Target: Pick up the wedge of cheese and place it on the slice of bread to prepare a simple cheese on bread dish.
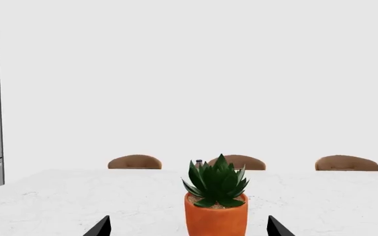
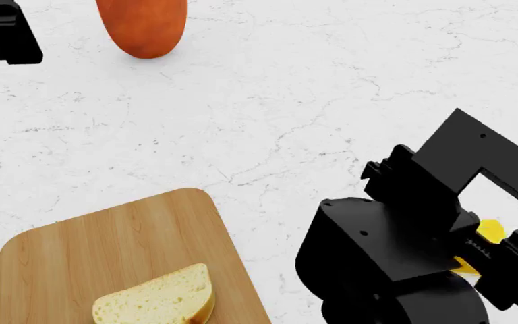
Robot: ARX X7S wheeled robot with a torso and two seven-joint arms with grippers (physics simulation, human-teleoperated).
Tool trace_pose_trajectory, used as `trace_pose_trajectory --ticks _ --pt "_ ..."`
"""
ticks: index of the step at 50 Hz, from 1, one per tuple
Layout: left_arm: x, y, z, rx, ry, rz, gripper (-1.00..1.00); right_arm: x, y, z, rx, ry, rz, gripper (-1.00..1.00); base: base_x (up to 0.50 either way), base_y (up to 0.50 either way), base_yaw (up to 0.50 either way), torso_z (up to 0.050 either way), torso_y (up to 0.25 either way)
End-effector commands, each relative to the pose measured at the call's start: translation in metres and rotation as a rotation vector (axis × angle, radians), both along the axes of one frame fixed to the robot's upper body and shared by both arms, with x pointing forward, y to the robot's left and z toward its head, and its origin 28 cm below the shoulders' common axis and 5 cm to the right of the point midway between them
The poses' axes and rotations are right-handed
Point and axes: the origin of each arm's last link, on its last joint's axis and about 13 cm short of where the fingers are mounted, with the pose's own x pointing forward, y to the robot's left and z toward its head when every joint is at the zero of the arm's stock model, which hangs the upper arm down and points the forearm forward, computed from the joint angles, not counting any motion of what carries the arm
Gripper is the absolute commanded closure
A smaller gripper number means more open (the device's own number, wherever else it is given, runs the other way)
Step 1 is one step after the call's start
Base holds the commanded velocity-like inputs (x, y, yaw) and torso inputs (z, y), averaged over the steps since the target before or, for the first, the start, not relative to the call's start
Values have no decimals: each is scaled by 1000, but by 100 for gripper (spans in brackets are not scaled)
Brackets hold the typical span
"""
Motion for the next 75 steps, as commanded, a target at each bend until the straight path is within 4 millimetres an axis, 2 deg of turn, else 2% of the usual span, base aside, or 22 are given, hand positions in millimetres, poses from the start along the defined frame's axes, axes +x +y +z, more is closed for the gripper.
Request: trace_pose_trajectory --ticks 1,13,31,47,51,54,56,58,73,75 --pt "0 0 0 4 -1 0 -100 -5 8 -5 109 59 24 -100 0 0 0 0 0" --pt "0 0 -1 3 -1 0 -100 -5 14 -10 165 71 78 -100 0 0 0 0 0" --pt "-1 0 0 7 0 -5 -100 1 23 -3 188 15 178 -100 0 0 0 0 0" --pt "0 0 0 5 0 -6 -100 1 24 -4 186 20 174 -100 0 0 0 0 0" --pt "0 0 0 3 -5 -11 -100 6 23 -8 256 7 92 -100 0 0 0 0 0" --pt "-1 -1 1 4 -10 -13 -100 11 21 -7 250 8 7 -100 0 0 0 0 0" --pt "-1 -1 0 5 -9 -14 -100 12 23 -7 237 7 14 -100 0 0 0 0 0" --pt "-1 -1 0 6 -10 -15 -100 18 20 -12 227 19 -34 -100 0 0 0 0 0" --pt "-2 -1 1 6 -16 -24 -100 44 42 -36 242 93 -56 -100 0 0 0 0 0" --pt "-2 -1 1 -3 -21 -22 -100 48 43 -39 201 91 -77 -100 0 0 0 0 0"
